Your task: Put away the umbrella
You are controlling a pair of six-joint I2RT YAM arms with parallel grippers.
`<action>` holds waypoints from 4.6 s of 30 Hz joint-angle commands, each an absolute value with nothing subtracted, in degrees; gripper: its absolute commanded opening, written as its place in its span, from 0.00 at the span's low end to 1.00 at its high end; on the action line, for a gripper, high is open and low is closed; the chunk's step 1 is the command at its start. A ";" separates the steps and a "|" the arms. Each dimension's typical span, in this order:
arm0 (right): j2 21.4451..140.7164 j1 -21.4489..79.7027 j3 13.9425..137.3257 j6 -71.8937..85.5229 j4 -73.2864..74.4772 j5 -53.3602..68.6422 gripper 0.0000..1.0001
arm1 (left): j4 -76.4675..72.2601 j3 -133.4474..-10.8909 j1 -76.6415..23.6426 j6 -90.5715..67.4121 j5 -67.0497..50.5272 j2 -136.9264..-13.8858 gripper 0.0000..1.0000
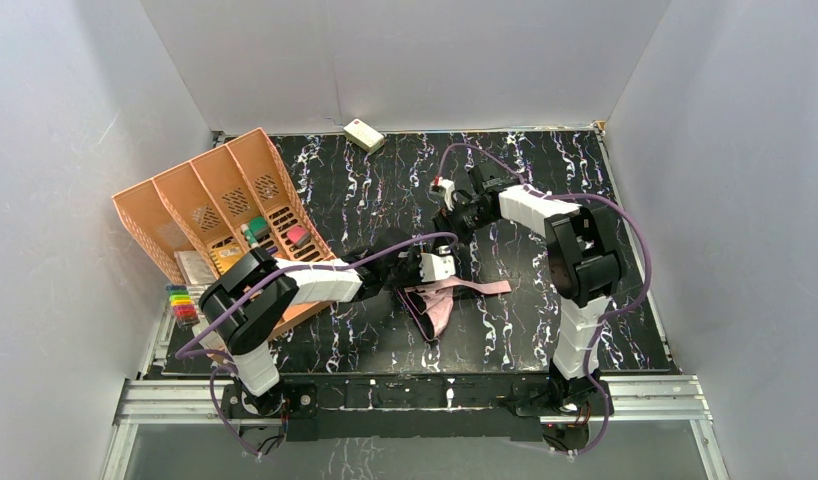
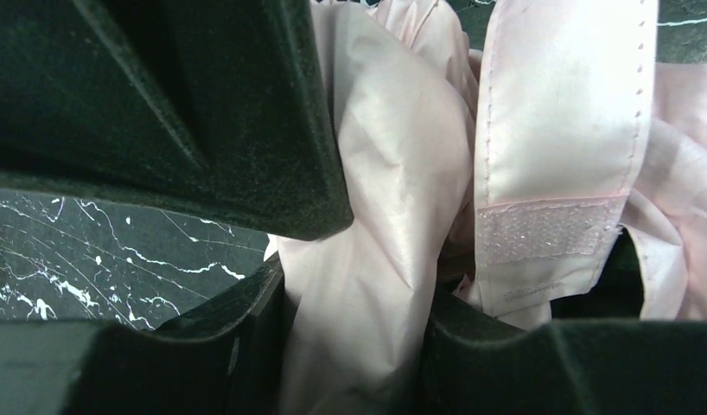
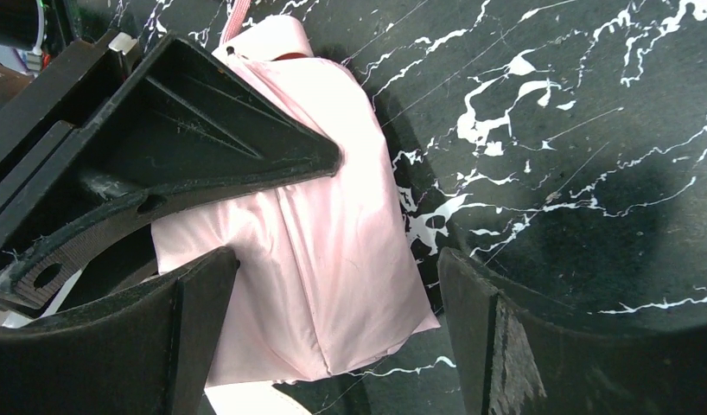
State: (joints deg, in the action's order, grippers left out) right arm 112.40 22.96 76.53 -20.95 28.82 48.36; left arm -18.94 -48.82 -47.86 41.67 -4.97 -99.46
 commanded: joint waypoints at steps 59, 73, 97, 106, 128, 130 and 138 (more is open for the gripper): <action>90.13 44.25 39.36 -28.78 -9.21 2.13 0.23 | -20.59 -43.19 -30.58 11.14 -17.81 -70.59 0.81; 83.49 45.51 29.76 -44.56 -13.19 3.91 0.28 | -3.13 -59.36 -28.26 23.47 -40.71 -91.74 0.98; 80.23 45.53 27.60 -48.30 -13.81 4.73 0.33 | 13.08 -68.64 -32.70 30.55 -48.31 -107.97 0.98; 80.42 45.52 27.62 -48.33 -14.22 4.25 0.34 | 16.18 -69.78 -34.19 31.12 -49.80 -110.10 0.98; 73.35 45.53 27.77 -42.53 -16.78 5.16 0.51 | 19.41 -69.30 -37.27 35.25 -34.38 -112.59 0.25; 70.69 45.50 28.00 -40.95 -15.68 4.68 0.55 | 19.47 -69.58 -37.27 34.87 -33.52 -112.69 0.18; 59.47 45.52 30.68 -18.86 -7.10 -4.44 0.59 | 19.68 -71.07 -37.27 32.22 -29.57 -113.59 0.00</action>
